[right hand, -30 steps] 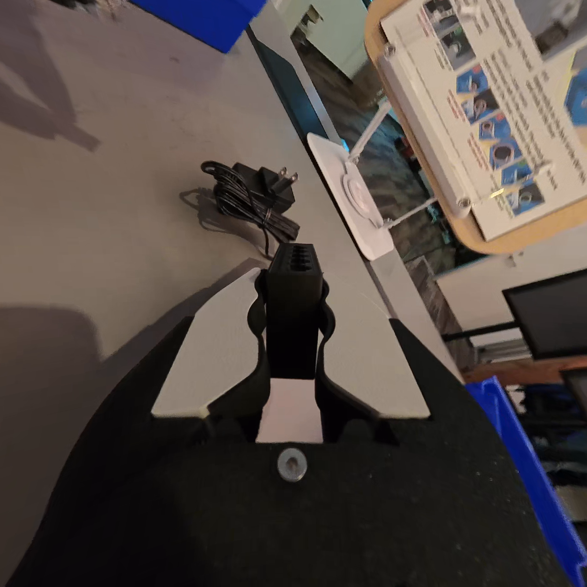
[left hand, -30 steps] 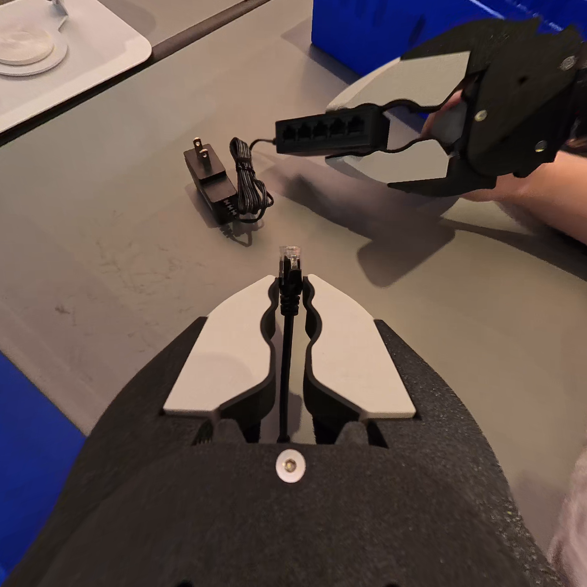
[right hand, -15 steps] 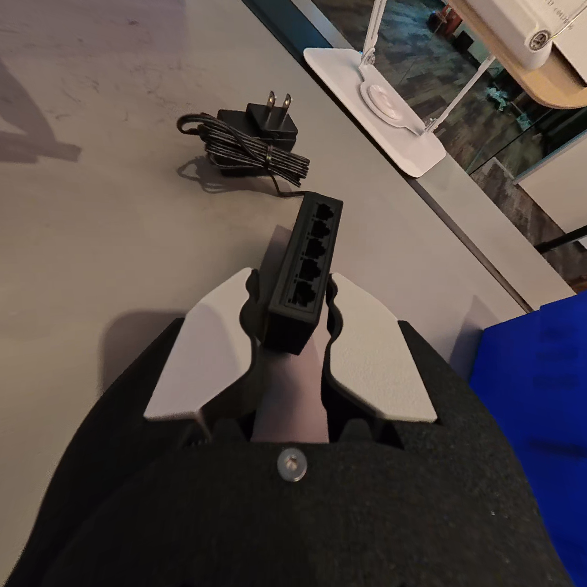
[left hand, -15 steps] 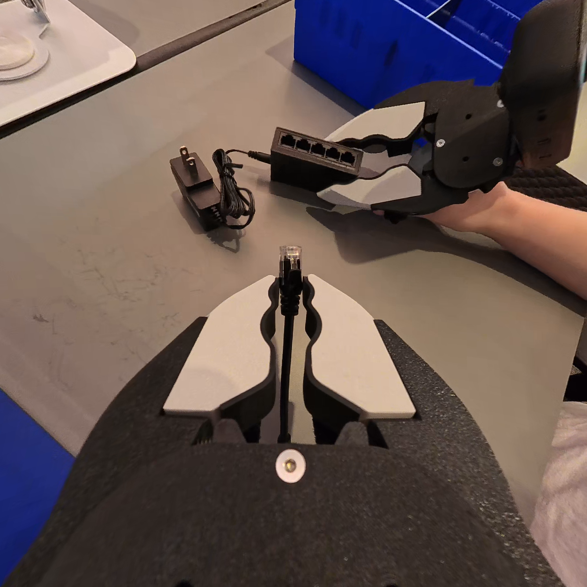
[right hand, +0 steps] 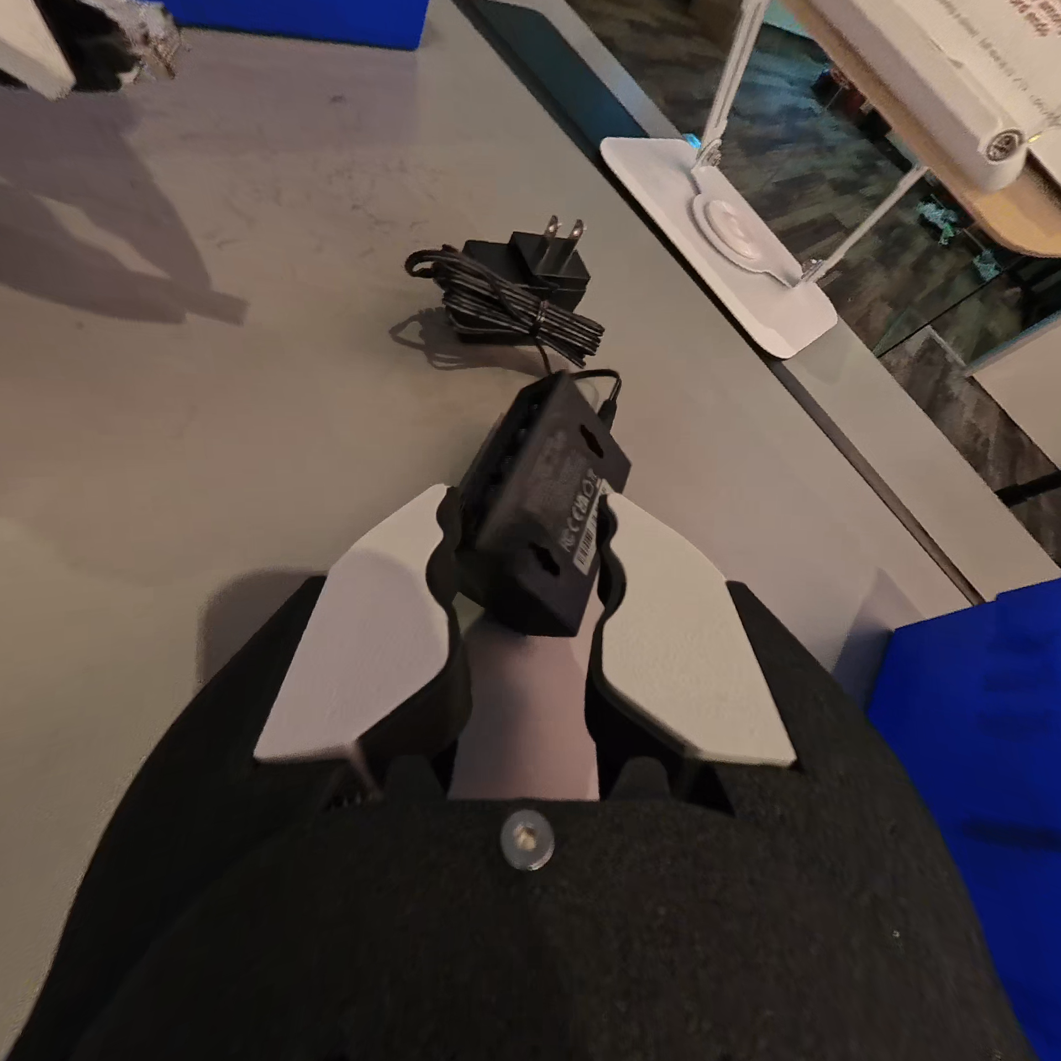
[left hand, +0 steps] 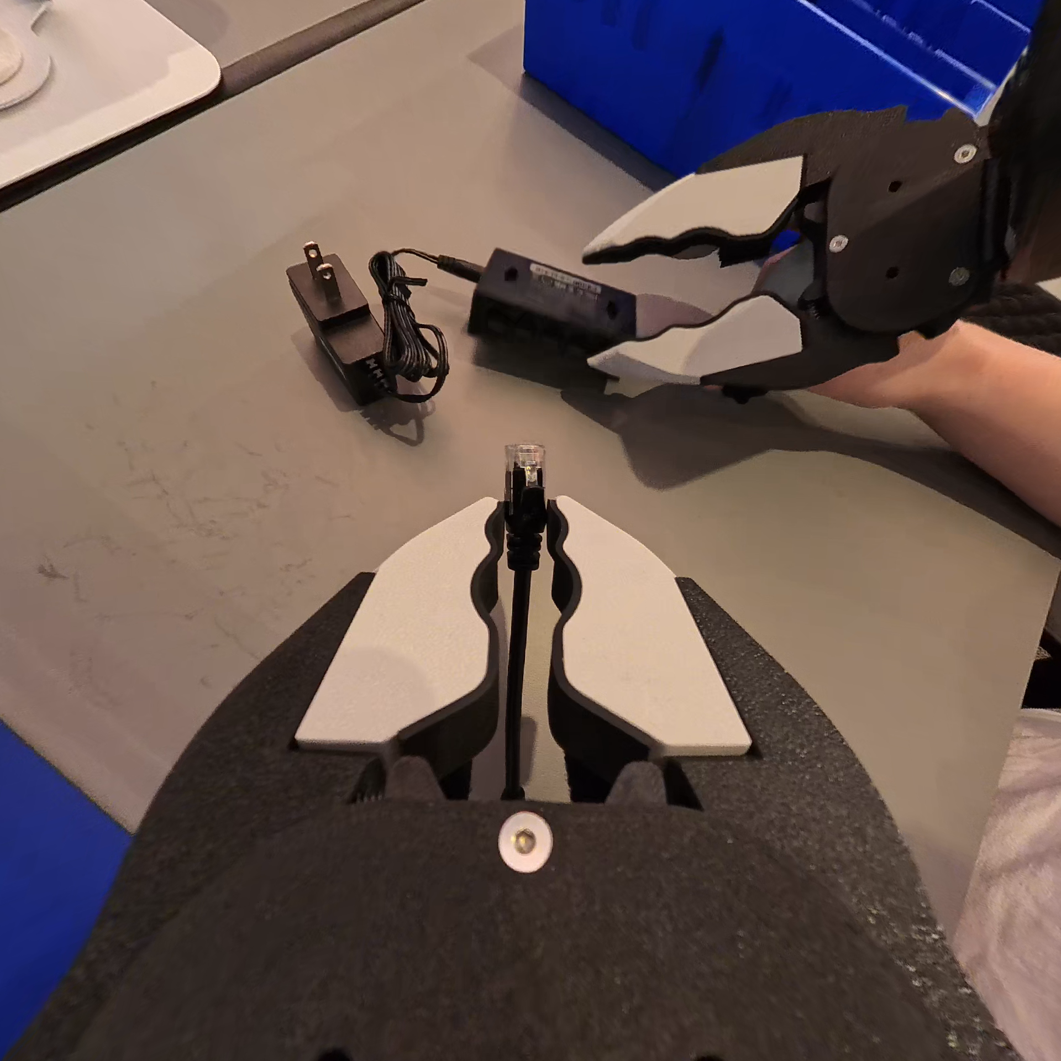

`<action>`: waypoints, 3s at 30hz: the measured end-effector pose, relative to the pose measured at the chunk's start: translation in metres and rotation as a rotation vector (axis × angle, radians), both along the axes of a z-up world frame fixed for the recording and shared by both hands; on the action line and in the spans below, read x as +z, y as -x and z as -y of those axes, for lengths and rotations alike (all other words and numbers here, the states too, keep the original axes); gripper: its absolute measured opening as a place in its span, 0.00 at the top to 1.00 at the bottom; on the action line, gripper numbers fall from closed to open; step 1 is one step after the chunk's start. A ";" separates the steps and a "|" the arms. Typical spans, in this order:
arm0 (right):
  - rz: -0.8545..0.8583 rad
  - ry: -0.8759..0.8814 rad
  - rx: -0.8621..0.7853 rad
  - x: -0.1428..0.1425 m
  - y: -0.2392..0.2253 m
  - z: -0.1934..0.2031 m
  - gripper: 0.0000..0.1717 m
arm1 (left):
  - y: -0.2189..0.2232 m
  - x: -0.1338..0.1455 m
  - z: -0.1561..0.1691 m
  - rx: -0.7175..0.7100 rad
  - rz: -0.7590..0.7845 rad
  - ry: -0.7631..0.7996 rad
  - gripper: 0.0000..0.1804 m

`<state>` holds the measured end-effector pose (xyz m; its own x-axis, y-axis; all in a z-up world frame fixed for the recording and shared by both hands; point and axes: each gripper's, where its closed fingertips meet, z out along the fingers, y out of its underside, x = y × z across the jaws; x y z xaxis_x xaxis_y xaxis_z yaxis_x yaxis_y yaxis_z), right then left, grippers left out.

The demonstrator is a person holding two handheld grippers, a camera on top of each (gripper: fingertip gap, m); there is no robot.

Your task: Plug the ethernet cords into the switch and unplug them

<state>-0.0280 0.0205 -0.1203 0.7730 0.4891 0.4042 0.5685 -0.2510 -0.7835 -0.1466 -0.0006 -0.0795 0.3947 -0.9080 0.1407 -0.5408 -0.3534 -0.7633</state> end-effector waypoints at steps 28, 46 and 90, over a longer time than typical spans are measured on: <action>-0.006 0.152 0.990 0.060 0.110 0.055 0.87 | -0.012 0.007 0.039 -0.209 -0.008 -0.028 0.93; -0.094 0.305 1.049 0.038 0.106 0.061 0.93 | 0.003 -0.021 0.044 -0.228 0.051 0.041 0.83; -0.626 0.221 0.952 0.117 0.085 0.041 0.93 | -0.041 0.051 0.055 -0.012 0.582 0.165 0.83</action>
